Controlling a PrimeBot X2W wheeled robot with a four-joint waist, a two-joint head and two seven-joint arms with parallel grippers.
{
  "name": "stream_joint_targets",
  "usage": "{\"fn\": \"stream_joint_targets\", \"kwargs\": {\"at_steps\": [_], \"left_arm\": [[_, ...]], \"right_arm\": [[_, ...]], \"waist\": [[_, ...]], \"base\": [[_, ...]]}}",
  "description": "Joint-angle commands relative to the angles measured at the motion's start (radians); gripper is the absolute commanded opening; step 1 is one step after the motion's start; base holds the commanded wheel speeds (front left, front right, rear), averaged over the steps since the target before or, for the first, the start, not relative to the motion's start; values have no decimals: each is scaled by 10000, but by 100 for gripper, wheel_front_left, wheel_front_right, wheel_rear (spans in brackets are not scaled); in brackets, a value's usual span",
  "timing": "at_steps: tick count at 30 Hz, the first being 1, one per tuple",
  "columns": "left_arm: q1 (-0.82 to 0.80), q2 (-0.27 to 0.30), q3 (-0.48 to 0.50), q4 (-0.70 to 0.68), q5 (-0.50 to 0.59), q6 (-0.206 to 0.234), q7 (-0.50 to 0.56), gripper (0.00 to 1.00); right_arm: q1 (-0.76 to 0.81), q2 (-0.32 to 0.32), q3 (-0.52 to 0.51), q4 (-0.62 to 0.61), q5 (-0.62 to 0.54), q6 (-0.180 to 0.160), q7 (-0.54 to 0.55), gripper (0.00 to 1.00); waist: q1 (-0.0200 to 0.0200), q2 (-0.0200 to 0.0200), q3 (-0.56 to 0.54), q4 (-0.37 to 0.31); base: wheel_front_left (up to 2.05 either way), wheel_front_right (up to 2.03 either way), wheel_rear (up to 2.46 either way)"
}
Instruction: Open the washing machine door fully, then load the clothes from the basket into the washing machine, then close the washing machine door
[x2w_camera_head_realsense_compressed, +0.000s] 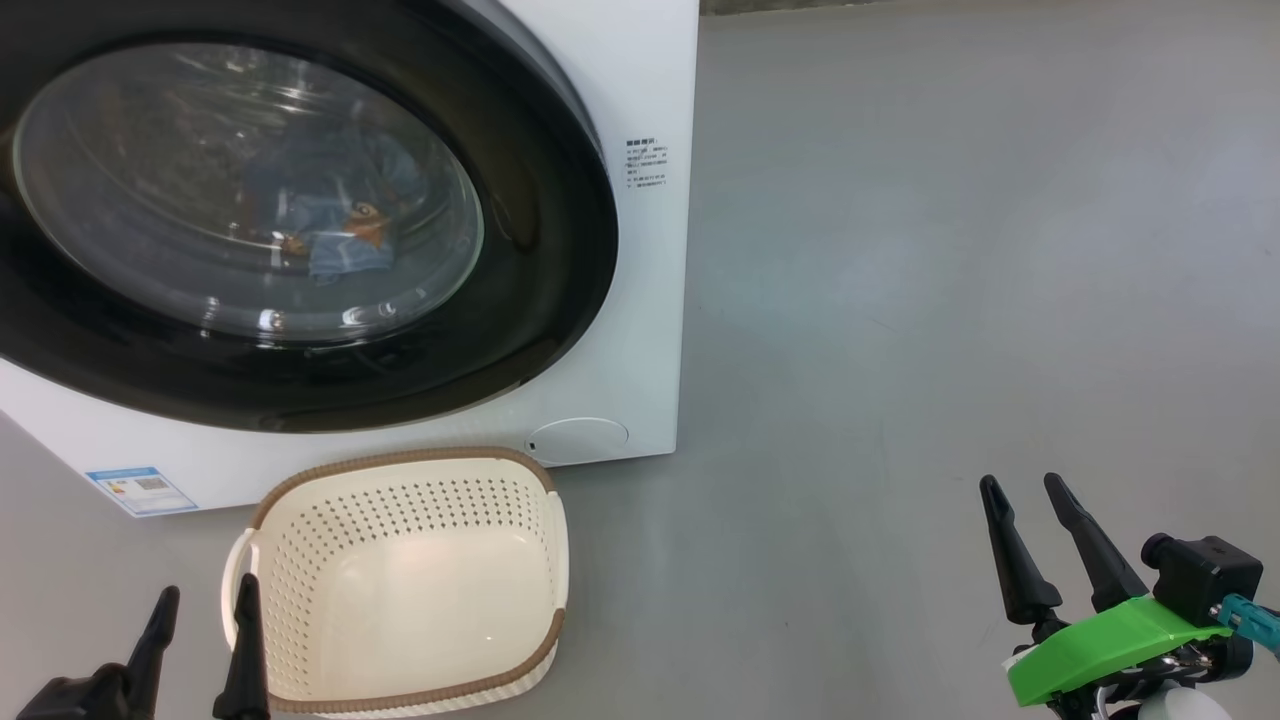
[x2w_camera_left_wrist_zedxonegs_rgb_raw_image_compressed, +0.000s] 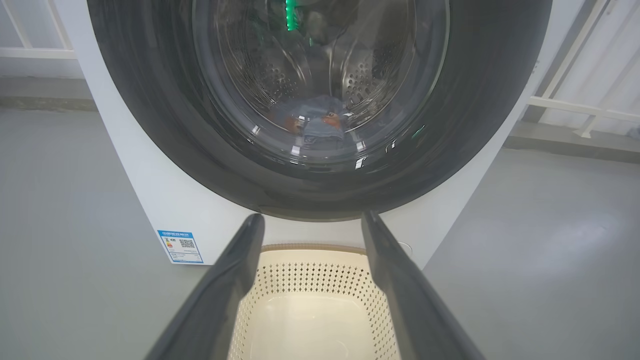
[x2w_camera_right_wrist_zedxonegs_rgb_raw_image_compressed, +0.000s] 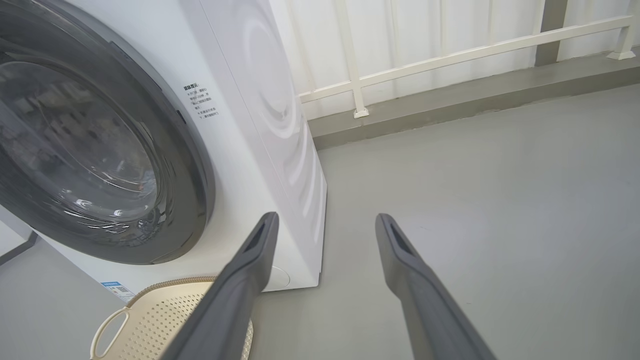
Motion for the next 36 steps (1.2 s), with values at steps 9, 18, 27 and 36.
{"fn": "stream_joint_targets", "kwargs": {"at_steps": [9, 18, 27, 36], "left_arm": [[-213, 208, 444, -260, 143, -25, -65, 100], [28, -491, -125, 546, -8, 4, 15, 0], [-5, -830, -182, 880, -539, 12, 179, 0], [-109, -866, -97, 821, -1427, 28, 438, 0]], "right_arm": [[-34, -48, 231, -231, -119, -73, -49, 100], [154, 236, 27, 602, 6, 2, 2, 0], [390, 455, -48, 939, 501, -1, 153, 0], [365, 508, -187, 788, 1327, -7, 403, 0]], "waist": [[-1, 0, 33, -20], [-1, -1, 13, -26], [14, 0, -33, 8], [0, 0, -79, 67]], "base": [[0, 0, 0], [0, 0, 0], [0, 0, 0], [0, 0, 0]]}}
